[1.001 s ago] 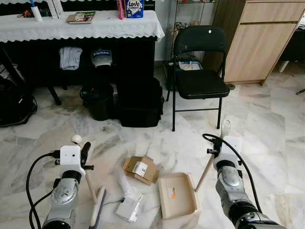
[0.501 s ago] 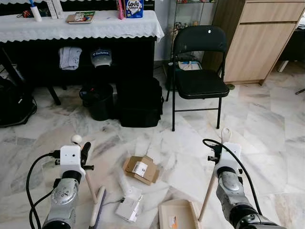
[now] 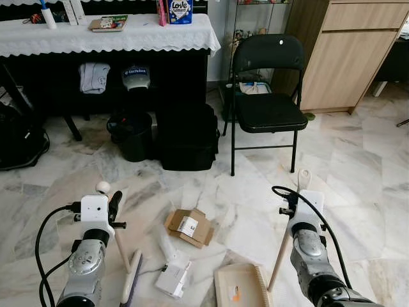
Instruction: Sweep floor
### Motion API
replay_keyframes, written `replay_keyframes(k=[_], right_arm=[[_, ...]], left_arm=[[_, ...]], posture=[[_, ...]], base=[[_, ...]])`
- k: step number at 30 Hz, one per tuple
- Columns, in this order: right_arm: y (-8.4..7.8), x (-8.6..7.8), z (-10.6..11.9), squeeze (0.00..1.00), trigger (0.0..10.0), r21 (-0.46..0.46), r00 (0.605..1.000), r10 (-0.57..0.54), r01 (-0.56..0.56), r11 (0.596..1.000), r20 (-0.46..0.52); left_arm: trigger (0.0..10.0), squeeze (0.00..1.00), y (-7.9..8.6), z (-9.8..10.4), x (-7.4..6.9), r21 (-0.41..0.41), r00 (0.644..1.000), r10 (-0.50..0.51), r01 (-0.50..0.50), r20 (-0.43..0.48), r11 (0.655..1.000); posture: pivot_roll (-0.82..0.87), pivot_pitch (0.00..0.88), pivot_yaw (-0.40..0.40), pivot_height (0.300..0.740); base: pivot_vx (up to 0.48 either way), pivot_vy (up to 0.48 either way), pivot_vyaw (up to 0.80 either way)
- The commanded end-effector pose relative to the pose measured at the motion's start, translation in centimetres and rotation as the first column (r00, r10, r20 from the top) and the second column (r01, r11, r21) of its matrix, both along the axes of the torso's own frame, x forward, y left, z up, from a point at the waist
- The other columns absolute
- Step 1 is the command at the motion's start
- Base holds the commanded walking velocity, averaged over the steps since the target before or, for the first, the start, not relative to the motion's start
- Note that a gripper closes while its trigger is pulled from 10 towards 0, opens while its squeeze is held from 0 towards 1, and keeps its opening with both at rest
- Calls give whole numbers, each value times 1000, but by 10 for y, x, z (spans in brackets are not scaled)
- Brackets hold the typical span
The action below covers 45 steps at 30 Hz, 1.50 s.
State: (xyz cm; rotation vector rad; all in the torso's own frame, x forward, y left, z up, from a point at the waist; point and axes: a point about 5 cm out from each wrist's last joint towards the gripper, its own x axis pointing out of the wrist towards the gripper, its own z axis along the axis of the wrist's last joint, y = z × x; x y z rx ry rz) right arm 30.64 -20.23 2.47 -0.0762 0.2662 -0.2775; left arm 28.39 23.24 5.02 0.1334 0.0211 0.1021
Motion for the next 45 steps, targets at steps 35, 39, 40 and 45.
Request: replay_keyframes(k=[35,39,40,45], right_arm=[[-1,6,7,0,10000,-5,1000,-8,8,1000,27],[4,8,14,0,10000,3,995,36,-36,999,93],[4,8,14,0,10000,3,994,41,-41,999,100],[4,8,14,0,10000,15,993,44,-46,999,106]], left_arm=[[10000,0,9,-6,-5,-31,998,-10,8,-54,999],[10000,0,9,-6,-5,-30,998,-10,8,-54,1000],[10000,0,9,-6,-5,-30,998,-10,8,-54,1000],[10000,0,8,-6,-5,-32,998,-14,12,-55,999]], posture=[[72,0,-16,740],[70,0,-16,740],[69,0,-15,740],[68,0,-14,740]], base=[[0,0,0],[0,0,0],[0,0,0],[0,0,0]])
